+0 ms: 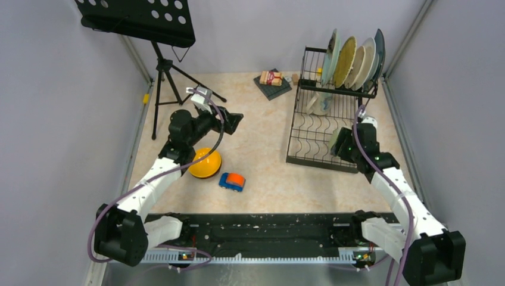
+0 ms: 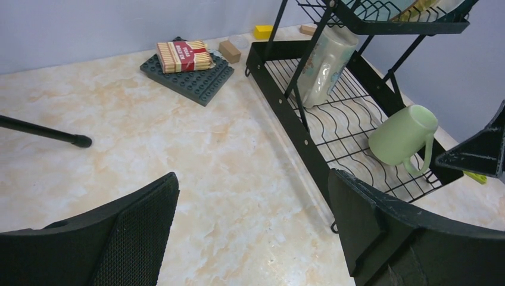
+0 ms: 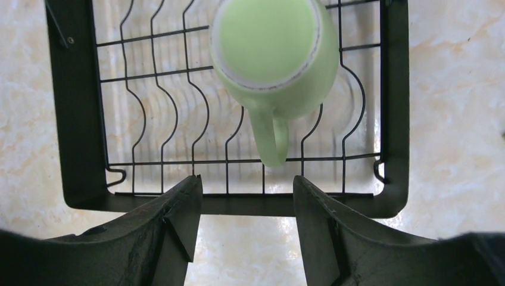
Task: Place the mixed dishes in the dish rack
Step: Move the cup to the dish rack.
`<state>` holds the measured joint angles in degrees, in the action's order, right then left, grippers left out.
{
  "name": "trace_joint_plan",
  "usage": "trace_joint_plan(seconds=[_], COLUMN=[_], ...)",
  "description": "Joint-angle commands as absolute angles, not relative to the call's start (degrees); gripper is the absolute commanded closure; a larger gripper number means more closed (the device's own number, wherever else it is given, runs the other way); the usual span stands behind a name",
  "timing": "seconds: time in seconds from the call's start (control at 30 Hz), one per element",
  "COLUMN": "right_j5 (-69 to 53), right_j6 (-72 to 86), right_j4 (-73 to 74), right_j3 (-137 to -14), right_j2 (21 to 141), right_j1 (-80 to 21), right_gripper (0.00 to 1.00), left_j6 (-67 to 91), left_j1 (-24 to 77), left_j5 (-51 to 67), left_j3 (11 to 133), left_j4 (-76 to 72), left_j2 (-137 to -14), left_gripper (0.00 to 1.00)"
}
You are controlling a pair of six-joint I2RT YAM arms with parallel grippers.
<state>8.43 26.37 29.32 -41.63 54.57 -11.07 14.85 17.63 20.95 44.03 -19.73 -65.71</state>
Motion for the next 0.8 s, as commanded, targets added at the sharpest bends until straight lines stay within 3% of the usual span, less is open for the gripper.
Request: trace_joint_plan(seconds=[0.0,0.3,0.77], right_j5=[8.1,13.2,12.2], right_j6=[29.6,26.6,18.7], right_j4=[23.4,8.6,-11.6], right_j3=[-39.0,-35.0,-38.2], right_j2=[54.8,59.7,75.2], right_j1=[-10.9,-10.7,-5.7], right_gripper=[0.43,0.53,0.53], left_j6=[14.8,15.2,14.9], left_j1=[17.7,17.7,17.7], left_j5=[17.8,18.1,20.4], left_j3=[43.3,43.3,43.3], left_j4=[-21.4,-21.0,-20.8], left_j2=[-64.6,-64.6,-64.6], left_gripper=[0.01,0.01,0.01])
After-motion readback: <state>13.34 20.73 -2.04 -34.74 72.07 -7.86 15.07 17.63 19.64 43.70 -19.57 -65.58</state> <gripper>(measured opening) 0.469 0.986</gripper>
